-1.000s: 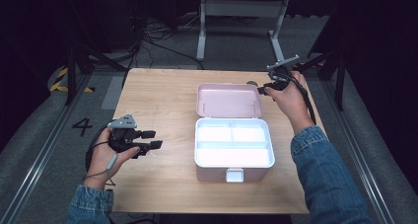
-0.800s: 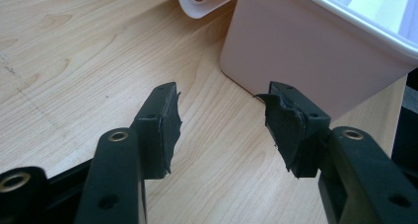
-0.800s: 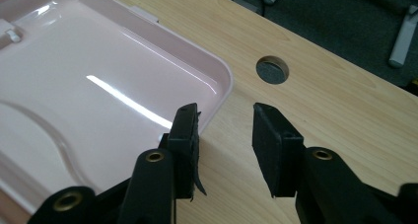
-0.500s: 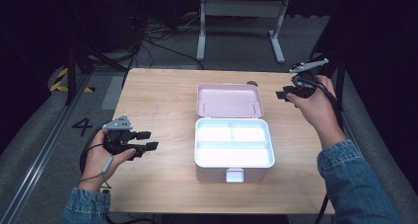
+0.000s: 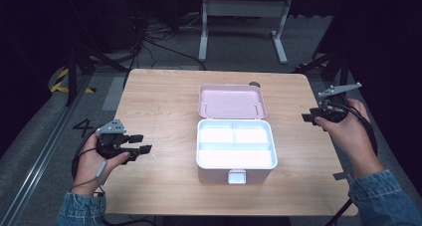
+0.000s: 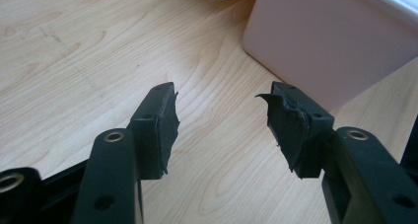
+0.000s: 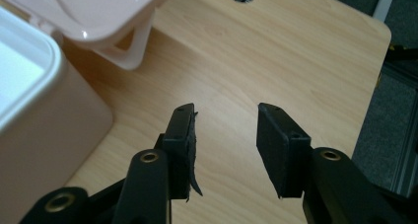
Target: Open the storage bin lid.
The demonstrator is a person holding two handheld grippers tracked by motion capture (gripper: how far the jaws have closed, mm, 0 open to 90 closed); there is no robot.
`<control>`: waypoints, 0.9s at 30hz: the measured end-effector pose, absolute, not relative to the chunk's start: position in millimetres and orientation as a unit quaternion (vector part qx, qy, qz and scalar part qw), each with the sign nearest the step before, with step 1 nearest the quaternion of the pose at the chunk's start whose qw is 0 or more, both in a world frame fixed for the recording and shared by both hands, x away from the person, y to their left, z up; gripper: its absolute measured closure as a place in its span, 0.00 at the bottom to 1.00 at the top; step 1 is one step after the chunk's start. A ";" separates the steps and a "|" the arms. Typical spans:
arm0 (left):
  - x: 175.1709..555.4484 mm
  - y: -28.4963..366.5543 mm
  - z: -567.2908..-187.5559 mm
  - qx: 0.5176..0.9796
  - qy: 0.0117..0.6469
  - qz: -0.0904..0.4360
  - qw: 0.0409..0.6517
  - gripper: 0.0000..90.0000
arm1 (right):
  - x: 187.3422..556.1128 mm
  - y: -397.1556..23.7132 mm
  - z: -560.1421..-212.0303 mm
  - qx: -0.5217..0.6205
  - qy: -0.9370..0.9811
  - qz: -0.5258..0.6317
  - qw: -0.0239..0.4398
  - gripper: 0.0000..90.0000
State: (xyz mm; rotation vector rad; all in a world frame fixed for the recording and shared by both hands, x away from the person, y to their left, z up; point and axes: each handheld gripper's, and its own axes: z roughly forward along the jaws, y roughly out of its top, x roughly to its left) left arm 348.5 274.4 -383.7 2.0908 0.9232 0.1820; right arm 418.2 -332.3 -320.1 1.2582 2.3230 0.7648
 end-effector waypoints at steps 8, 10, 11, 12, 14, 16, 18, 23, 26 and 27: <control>346.4 281.2 -387.2 0.833 0.389 0.076 0.386 0.50 | 390.4 -357.8 -344.6 0.468 0.830 0.251 0.170 0.63; 346.5 282.2 -389.1 0.835 0.390 0.077 0.381 0.50 | 385.5 -361.5 -350.9 0.471 0.831 0.247 0.165 0.62; 346.3 282.5 -389.8 0.834 0.393 0.077 0.379 0.50 | 383.2 -363.0 -354.0 0.473 0.831 0.245 0.162 0.62; 346.3 282.5 -389.8 0.834 0.393 0.077 0.379 0.49 | 381.0 -364.6 -356.8 0.474 0.832 0.243 0.159 0.62; 346.1 284.2 -392.4 0.835 0.398 0.073 0.373 0.49 | 377.1 -367.4 -362.8 0.476 0.832 0.239 0.157 0.60; 345.8 284.8 -393.6 0.835 0.402 0.072 0.368 0.49 | 375.4 -368.7 -365.7 0.477 0.832 0.237 0.155 0.60; 345.9 286.5 -396.4 0.838 0.404 0.070 0.360 0.49 | 370.5 -373.0 -374.1 0.482 0.832 0.230 0.149 0.59; 345.7 288.9 -399.9 0.839 0.409 0.068 0.352 0.48 | 364.1 -378.5 -388.5 0.491 0.833 0.217 0.133 0.58; 345.7 289.7 -401.9 0.839 0.414 0.065 0.348 0.48 | 360.4 -382.0 -397.9 0.497 0.833 0.209 0.123 0.57; 345.8 290.0 -402.4 0.839 0.415 0.064 0.345 0.48 | 359.1 -383.1 -401.3 0.498 0.834 0.205 0.118 0.56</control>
